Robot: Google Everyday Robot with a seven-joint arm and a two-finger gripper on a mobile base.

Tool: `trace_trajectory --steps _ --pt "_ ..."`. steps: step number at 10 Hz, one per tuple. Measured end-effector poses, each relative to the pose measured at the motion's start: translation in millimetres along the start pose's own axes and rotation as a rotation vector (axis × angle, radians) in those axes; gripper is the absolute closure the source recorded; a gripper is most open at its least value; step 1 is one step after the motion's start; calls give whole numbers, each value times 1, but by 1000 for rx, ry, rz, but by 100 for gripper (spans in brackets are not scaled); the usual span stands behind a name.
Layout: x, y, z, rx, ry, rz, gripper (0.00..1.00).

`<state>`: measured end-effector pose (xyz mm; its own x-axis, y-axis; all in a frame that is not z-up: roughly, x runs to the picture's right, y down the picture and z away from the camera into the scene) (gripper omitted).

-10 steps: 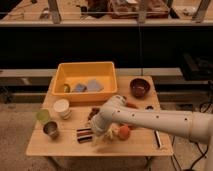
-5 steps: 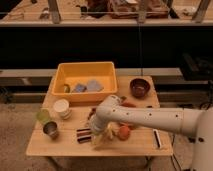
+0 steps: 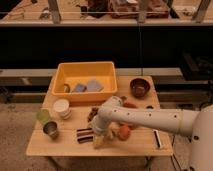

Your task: Place eraser in paper cup

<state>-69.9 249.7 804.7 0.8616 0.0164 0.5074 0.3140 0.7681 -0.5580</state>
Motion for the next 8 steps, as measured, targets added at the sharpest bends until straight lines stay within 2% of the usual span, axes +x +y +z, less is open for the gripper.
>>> trace_trajectory --steps 3,5,6,8 --pt "-5 1 -13 8 -16 -13 75" --pt "-12 2 -16 -3 -6 -35 95" --pt "-14 4 -12 -11 -4 -39 99" --pt "-14 5 -2 -5 -28 -42 100"
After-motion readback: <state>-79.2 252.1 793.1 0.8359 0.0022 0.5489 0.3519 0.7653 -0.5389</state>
